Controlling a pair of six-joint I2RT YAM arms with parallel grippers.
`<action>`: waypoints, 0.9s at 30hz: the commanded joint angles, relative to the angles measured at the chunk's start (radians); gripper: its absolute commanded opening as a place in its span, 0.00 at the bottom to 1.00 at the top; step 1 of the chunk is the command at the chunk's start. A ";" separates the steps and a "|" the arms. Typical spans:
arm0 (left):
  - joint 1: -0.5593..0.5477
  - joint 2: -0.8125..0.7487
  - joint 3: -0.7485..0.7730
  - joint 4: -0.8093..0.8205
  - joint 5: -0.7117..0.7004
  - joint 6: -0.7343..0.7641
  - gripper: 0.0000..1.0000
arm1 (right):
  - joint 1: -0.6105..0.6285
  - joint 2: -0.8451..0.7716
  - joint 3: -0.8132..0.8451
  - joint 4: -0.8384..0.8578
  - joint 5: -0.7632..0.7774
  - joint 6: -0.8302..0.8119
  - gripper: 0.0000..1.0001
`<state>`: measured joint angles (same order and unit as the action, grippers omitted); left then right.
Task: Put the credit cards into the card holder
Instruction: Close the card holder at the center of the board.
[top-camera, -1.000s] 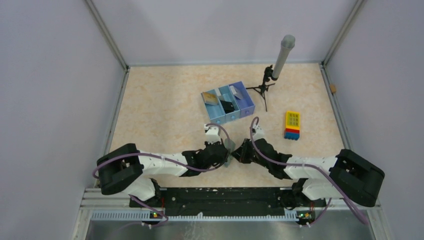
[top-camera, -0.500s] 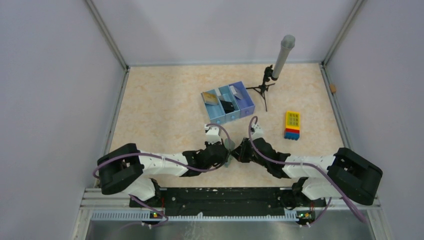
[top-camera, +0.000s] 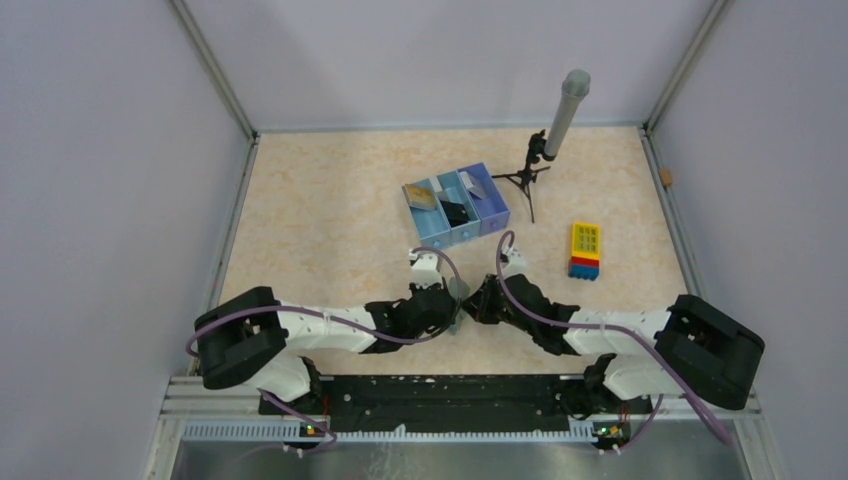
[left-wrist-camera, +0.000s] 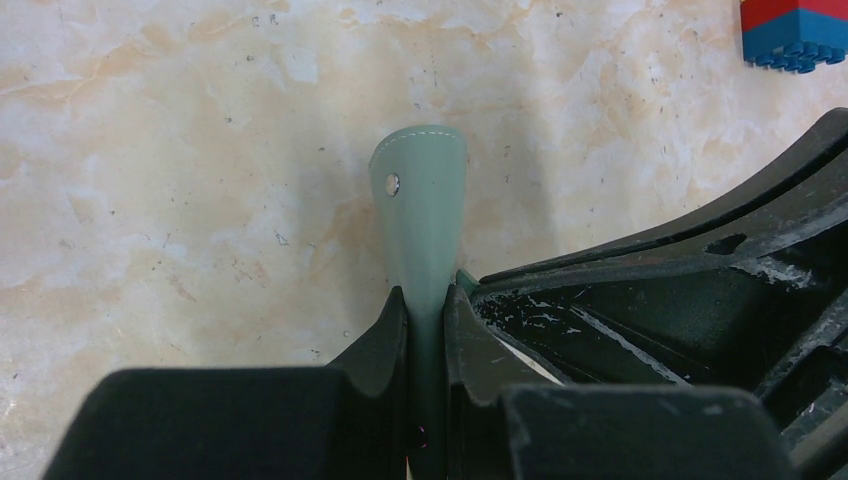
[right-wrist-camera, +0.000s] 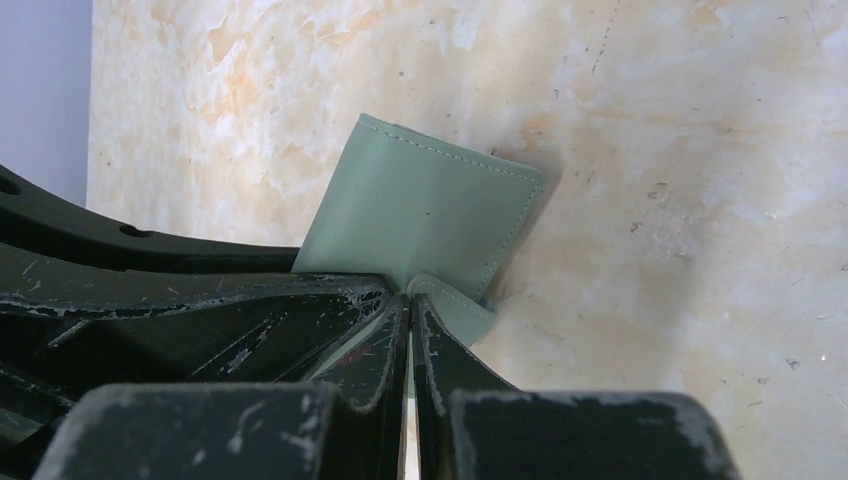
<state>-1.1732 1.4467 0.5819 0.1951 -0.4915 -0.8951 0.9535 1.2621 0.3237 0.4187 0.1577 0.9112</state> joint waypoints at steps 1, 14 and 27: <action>-0.013 0.041 -0.027 -0.181 0.045 0.011 0.00 | 0.001 0.017 0.032 -0.007 0.054 -0.002 0.00; -0.013 0.052 -0.021 -0.191 0.035 -0.003 0.00 | 0.001 0.005 0.012 -0.009 0.056 0.015 0.00; -0.013 0.063 -0.017 -0.182 0.050 0.012 0.00 | -0.002 0.001 0.004 0.065 0.038 0.001 0.00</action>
<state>-1.1751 1.4502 0.5873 0.1867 -0.4984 -0.9100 0.9527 1.2774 0.3237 0.4267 0.1871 0.9188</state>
